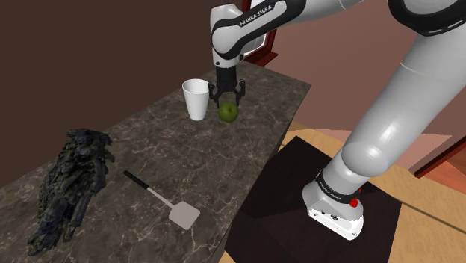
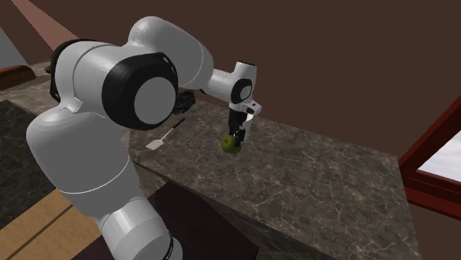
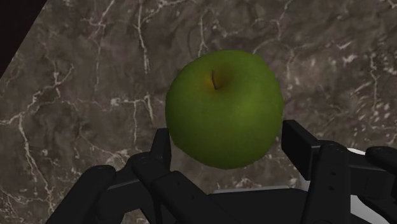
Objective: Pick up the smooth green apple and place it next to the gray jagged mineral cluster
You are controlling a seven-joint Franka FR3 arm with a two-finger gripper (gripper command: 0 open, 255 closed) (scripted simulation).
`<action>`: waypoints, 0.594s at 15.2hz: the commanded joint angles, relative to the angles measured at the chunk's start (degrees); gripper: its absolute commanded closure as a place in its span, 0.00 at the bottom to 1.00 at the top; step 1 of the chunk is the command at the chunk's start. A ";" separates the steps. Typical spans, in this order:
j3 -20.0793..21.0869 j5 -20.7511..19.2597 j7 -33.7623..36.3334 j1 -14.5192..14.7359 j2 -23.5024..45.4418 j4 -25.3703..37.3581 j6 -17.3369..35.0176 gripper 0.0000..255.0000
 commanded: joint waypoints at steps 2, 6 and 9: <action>-0.02 0.22 -0.18 -0.06 -1.24 0.90 -2.15 1.00; -0.04 0.46 -0.33 -0.10 -2.67 2.46 -5.13 1.00; -0.06 0.61 -0.42 -0.13 -3.63 3.77 -7.37 1.00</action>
